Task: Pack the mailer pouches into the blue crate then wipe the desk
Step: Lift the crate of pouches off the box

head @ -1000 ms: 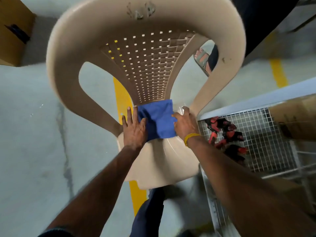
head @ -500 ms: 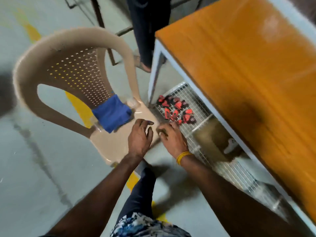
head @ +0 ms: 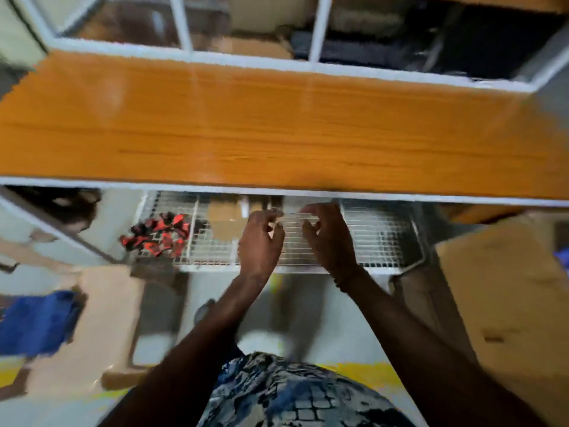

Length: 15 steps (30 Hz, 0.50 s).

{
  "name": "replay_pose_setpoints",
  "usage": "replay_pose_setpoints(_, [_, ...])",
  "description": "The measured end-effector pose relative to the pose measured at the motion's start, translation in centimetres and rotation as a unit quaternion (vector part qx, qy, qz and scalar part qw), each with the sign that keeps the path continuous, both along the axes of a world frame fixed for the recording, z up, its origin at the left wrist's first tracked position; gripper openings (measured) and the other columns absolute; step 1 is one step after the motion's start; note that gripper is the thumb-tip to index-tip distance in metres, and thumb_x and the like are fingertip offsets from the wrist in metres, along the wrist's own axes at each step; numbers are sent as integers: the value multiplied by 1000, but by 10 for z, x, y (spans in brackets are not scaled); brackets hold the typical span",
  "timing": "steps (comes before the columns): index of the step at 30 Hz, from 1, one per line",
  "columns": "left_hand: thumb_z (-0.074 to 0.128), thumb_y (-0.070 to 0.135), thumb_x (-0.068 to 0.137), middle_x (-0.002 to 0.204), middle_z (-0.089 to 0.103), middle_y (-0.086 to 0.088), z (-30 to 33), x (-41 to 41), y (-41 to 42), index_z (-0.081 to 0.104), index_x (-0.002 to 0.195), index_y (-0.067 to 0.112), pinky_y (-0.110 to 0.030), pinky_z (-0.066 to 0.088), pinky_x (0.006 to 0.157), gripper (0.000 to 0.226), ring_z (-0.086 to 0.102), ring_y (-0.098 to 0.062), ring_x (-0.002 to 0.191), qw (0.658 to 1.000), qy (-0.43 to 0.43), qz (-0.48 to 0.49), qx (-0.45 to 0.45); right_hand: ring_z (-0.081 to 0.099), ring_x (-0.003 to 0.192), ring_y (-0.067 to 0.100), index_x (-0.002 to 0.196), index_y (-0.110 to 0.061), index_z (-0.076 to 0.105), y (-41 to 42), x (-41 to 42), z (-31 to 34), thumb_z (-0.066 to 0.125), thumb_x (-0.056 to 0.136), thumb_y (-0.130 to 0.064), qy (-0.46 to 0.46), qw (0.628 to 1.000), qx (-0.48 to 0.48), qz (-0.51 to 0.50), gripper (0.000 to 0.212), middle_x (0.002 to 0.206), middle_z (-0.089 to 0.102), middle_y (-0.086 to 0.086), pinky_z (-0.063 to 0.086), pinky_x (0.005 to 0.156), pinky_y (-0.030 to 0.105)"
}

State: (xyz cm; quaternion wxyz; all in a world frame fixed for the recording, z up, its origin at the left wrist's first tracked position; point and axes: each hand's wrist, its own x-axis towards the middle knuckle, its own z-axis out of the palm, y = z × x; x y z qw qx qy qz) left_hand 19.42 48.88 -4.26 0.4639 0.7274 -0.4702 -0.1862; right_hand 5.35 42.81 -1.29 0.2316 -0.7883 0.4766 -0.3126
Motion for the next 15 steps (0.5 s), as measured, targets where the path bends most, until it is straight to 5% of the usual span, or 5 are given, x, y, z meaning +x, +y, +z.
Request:
replay_pose_setpoints(5, [61,18,94,109,62,5,40,-124,-36,65,114,19,-10,40,81,20,60,-9,83,988,-48,-145,-23,53,76,3,108,-23,62,-3,-133,38,62,90,-23,-36,988,-32,-146,18,111,55,-3,56,65,41])
replay_pose_setpoints(9, [61,17,93,108,63,4,64,-196,-58,64,112,22,-24,46,69,20,59,-8,82,972,-62,-222,-40,55,69,1,111,-27,61,0,-199,50,61,93,-26,-26,971,-16,-236,18,115,54,-3,56,66,38])
replay_pose_setpoints(15, [60,20,94,106,66,2,73,-290,-107,64,111,19,-27,49,71,17,59,-9,85,946,-89,-307,-52,56,69,3,113,-31,60,-6,-278,55,57,95,-30,-43,944,-16,-328,18,116,48,-9,50,65,30])
